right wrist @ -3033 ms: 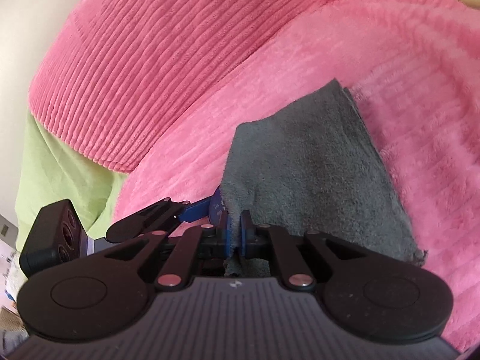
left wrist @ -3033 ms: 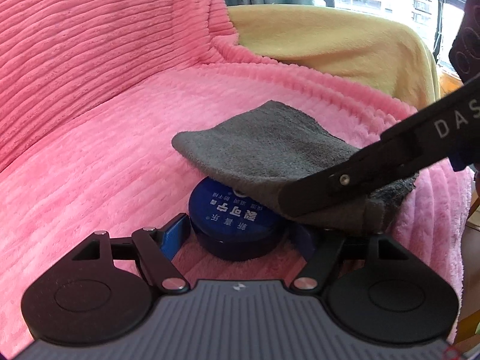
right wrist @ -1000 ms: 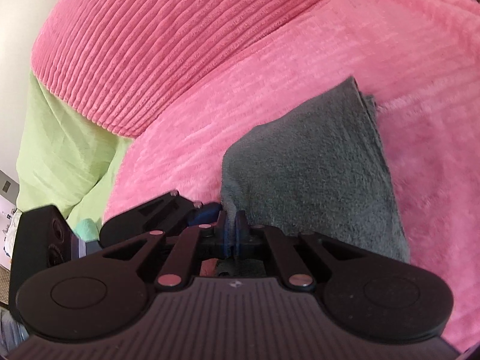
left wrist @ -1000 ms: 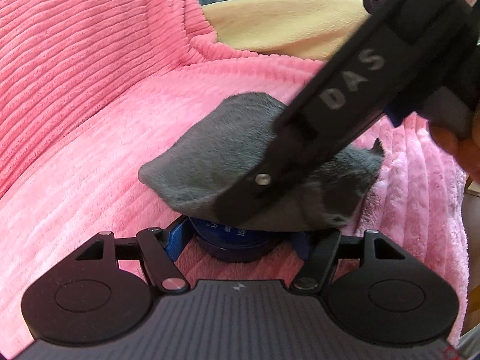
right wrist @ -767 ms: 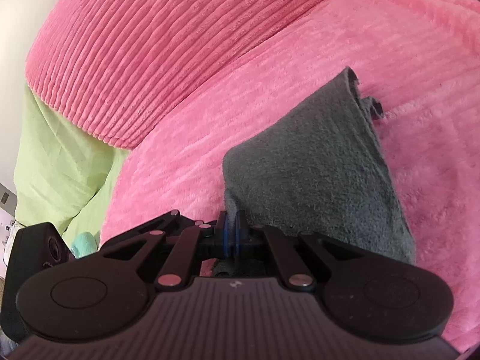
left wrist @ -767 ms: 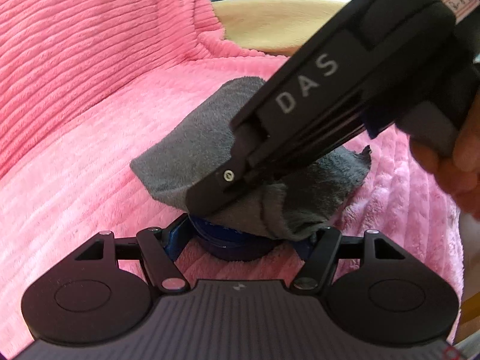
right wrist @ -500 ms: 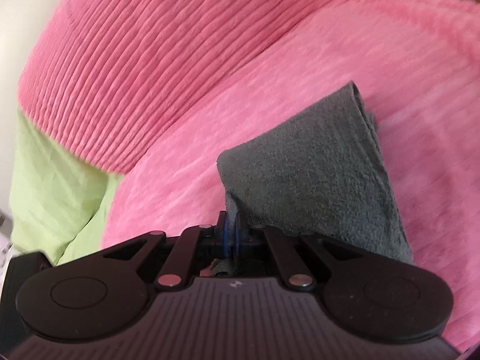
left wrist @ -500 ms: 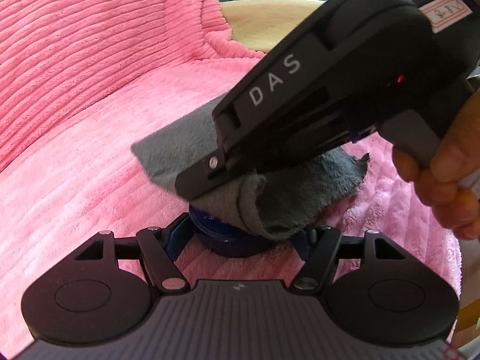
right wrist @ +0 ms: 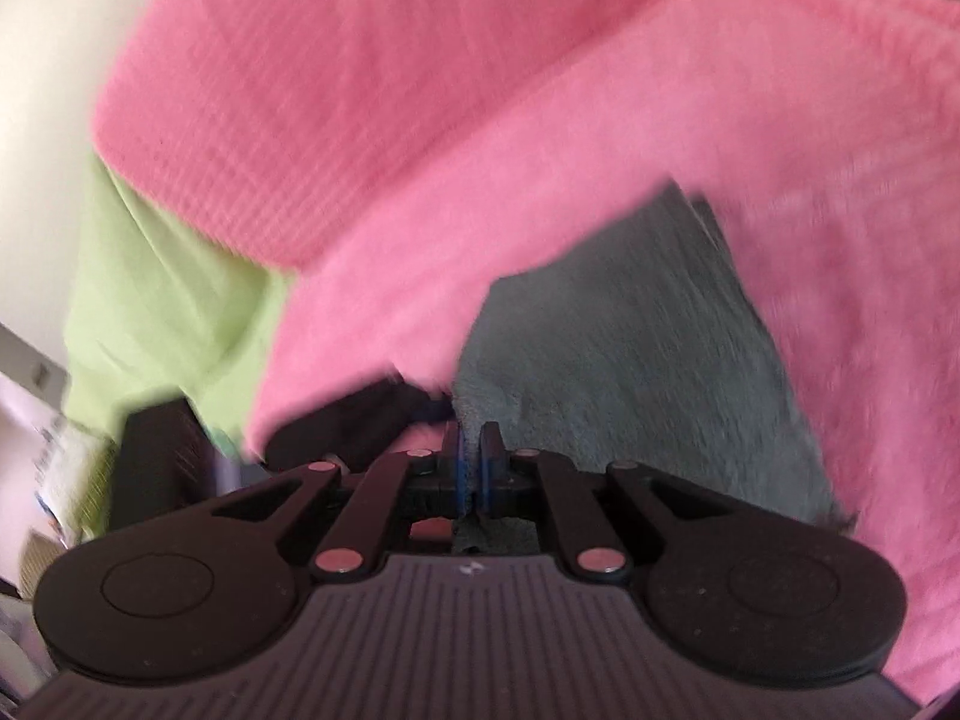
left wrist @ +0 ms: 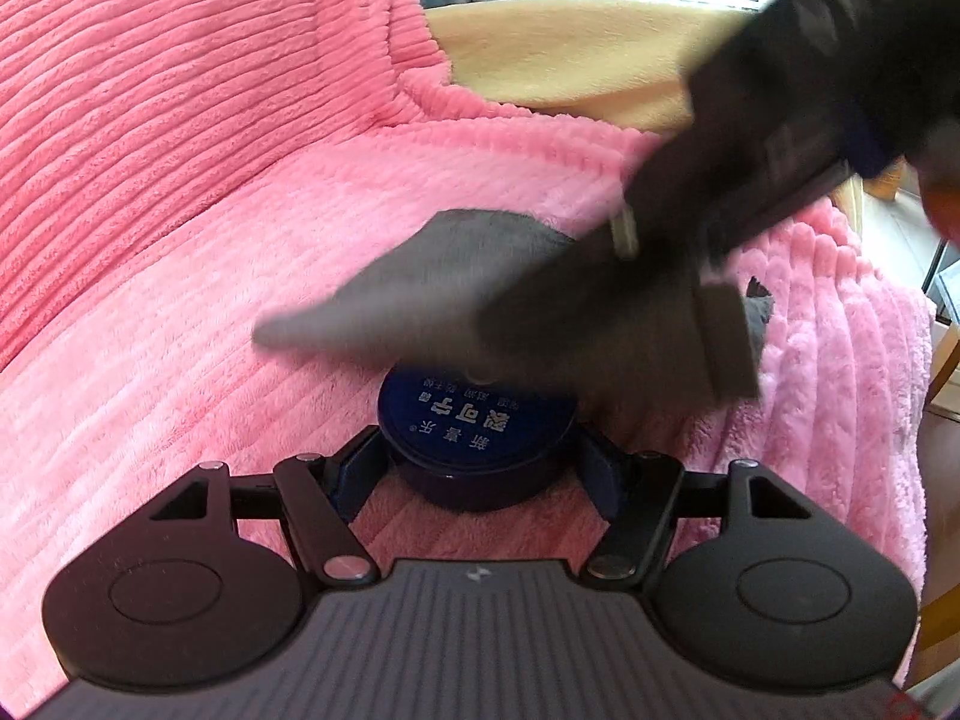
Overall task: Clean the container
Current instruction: 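Keep wiping the tin lid with the cloth in the right gripper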
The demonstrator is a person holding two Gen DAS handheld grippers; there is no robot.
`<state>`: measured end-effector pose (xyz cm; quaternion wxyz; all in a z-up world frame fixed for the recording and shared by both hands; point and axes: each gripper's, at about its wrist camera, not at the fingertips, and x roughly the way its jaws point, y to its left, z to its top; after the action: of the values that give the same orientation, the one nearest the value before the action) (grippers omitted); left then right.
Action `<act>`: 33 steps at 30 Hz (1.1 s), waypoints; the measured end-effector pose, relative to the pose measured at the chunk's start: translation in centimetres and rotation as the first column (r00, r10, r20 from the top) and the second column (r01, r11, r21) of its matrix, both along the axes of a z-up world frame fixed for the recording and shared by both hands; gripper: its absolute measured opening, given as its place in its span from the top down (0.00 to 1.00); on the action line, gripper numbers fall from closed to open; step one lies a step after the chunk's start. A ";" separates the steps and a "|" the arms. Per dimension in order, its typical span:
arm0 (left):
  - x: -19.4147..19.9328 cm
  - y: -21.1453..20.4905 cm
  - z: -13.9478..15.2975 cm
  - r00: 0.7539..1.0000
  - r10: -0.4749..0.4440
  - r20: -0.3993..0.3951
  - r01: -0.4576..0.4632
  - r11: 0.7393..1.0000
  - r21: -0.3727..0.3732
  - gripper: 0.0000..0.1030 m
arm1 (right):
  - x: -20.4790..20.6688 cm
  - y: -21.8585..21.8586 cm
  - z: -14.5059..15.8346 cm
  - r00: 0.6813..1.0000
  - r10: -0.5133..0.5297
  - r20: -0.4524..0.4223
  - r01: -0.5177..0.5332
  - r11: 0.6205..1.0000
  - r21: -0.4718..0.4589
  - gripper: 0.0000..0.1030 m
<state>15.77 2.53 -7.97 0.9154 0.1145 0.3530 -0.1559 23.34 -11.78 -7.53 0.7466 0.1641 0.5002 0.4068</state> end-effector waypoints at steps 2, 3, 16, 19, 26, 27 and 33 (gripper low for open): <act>0.1 0.0 0.0 1.000 -0.004 -0.001 0.004 1.000 0.004 0.34 | 0.2 0.4 -0.6 1.000 0.000 -0.011 0.000 1.000 -0.018 0.98; 0.1 -0.1 0.0 1.000 -0.005 0.001 0.005 1.000 0.009 0.34 | 0.3 0.6 -0.7 1.000 0.000 -0.004 -0.001 1.000 -0.023 0.98; 0.5 0.1 -0.1 1.000 0.012 -0.010 -0.012 1.000 0.000 0.34 | 1.2 2.6 -1.3 0.987 -0.108 0.123 0.106 0.994 0.025 1.00; 0.5 0.1 0.0 1.000 0.013 -0.009 -0.013 1.000 -0.004 0.34 | 1.6 2.8 -1.3 0.974 -0.156 0.163 0.154 0.988 0.022 1.00; 0.4 0.0 0.1 1.000 0.003 0.003 -0.003 1.000 0.002 0.34 | 1.6 -0.6 -0.5 0.948 -0.284 0.146 0.282 0.959 0.038 0.97; 0.4 0.0 0.1 1.000 0.002 0.003 -0.002 1.000 0.000 0.34 | 1.4 -1.4 -0.3 0.951 -0.286 0.116 0.280 0.958 0.063 0.95; 0.6 -0.1 0.1 1.000 -0.003 0.007 0.003 1.000 0.003 0.34 | 0.1 -2.3 0.9 0.994 -0.105 0.029 0.101 0.988 0.120 0.95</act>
<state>16.35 2.39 -7.82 0.9164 0.1167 0.3497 -0.1562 23.48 -14.10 -6.59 0.7642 0.2263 0.4530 0.3994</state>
